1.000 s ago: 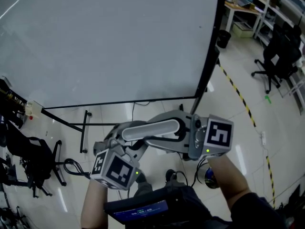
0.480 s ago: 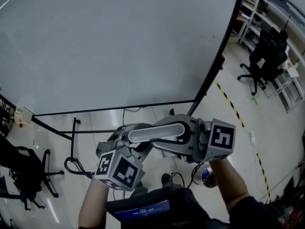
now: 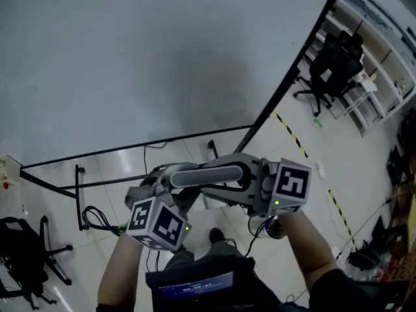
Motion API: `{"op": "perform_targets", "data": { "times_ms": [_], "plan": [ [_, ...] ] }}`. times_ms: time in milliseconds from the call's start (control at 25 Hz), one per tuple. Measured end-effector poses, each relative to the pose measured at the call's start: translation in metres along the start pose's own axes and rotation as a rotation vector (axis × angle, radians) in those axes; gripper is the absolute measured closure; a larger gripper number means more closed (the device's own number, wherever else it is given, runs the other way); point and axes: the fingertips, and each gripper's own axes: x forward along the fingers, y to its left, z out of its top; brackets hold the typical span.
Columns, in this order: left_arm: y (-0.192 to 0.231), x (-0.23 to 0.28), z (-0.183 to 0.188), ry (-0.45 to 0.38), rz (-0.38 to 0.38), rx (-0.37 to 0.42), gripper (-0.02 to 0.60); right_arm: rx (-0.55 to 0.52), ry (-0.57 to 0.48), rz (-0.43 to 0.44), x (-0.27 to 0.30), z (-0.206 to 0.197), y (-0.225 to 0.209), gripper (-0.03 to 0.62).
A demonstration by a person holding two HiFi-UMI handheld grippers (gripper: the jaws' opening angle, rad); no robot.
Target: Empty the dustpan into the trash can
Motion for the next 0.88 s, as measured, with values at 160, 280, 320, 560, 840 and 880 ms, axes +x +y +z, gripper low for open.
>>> {"op": "perform_targets", "data": {
  "times_ms": [160, 280, 320, 560, 840, 880],
  "plan": [
    [-0.005, 0.004, -0.022, -0.006, -0.016, -0.002, 0.479, 0.031, 0.027, -0.025, 0.011, -0.016, -0.002, 0.453],
    [-0.009, 0.01, -0.04, 0.004, -0.025, -0.01, 0.479, 0.044, 0.062, -0.033, 0.018, -0.033, -0.006, 0.453],
    [-0.012, 0.011, -0.046, 0.007, -0.03, -0.021, 0.479, 0.059, 0.08, -0.031, 0.02, -0.041, -0.005, 0.453],
    [-0.024, 0.022, -0.102, 0.035, -0.04, -0.114, 0.477, 0.139, 0.168, -0.03, 0.047, -0.094, -0.011, 0.454],
    [-0.04, 0.051, -0.141, 0.079, -0.067, -0.185, 0.479, 0.243, 0.183, -0.022, 0.05, -0.141, -0.024, 0.457],
    [-0.042, 0.055, -0.147, 0.084, -0.072, -0.186, 0.479, 0.25, 0.191, -0.024, 0.05, -0.148, -0.026, 0.457]
  ]
}}
